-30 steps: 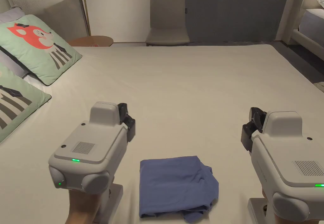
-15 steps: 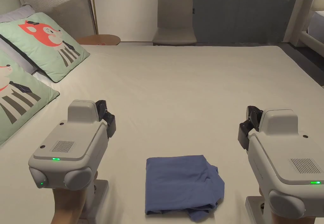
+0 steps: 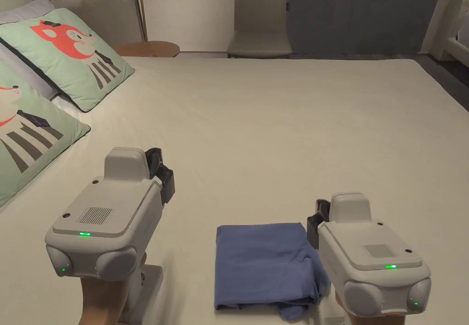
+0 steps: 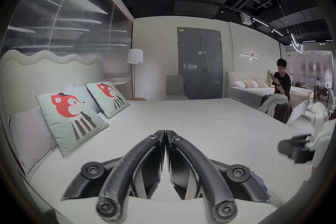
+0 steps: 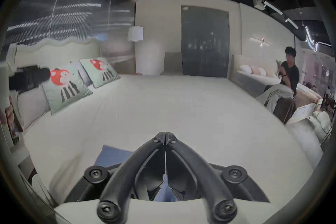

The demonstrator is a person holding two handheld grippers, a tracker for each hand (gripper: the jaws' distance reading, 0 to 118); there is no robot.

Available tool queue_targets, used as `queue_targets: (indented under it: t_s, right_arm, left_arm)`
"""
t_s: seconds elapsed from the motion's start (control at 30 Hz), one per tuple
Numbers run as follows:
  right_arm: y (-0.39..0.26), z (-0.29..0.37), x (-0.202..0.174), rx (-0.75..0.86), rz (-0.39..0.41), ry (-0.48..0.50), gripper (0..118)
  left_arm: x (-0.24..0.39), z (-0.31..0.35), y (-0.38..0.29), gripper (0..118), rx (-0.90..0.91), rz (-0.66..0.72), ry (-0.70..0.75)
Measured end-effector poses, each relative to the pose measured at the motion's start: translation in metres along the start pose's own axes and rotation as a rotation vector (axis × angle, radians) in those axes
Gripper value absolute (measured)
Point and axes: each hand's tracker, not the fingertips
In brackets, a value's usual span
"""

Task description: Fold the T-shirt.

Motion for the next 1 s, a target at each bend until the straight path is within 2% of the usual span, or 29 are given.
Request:
queue_targets:
  t_s: [0.2,0.33,0.43,0.5,0.53,0.67,0.73,0.77,0.83,0.9,1.0]
  right_arm:
    - [-0.041,-0.045,-0.014,-0.174,0.005,0.029,0]
    - [-0.063,-0.057,-0.012,-0.299,-0.058,0.024,0]
    - [-0.089,-0.075,-0.01,-0.398,-0.033,0.008,0]
    - [-0.086,-0.064,-0.007,-0.324,-0.068,0.017,0]
    - [-0.082,-0.063,-0.007,-0.344,-0.073,0.018,0]
    - [-0.074,-0.061,-0.013,-0.362,-0.045,0.006,0]
    - [-0.075,-0.06,-0.012,-0.36,-0.042,0.007,0]
    - [-0.076,-0.062,-0.011,-0.359,-0.044,0.009,0]
    - [-0.075,-0.061,-0.011,-0.361,-0.05,0.013,0]
    - [-0.075,-0.063,-0.009,-0.364,-0.053,0.016,0]
    - [-0.075,-0.061,-0.008,-0.365,-0.06,0.021,0]
  left_arm:
    - [-0.003,-0.011,-0.015,0,-0.047,0.015,-0.006]
    - [-0.004,-0.018,-0.026,0,-0.1,0.038,-0.025]
    - [-0.002,-0.027,-0.039,0,-0.184,0.056,-0.054]
    - [-0.002,-0.034,-0.05,1,-0.246,0.08,-0.078]
    - [-0.001,-0.039,-0.057,1,-0.294,0.102,-0.086]
    - [0.001,-0.058,-0.085,2,-0.479,0.193,-0.146]
    - [0.001,-0.068,-0.1,16,-0.567,0.227,-0.191]
    - [0.002,-0.072,-0.106,29,-0.602,0.252,-0.214]
    - [0.002,-0.083,-0.116,73,-0.696,0.313,-0.251]
    - [0.008,-0.084,-0.113,107,-0.778,0.381,-0.316]
    - [0.006,-0.101,-0.125,110,-0.843,0.49,-0.4]
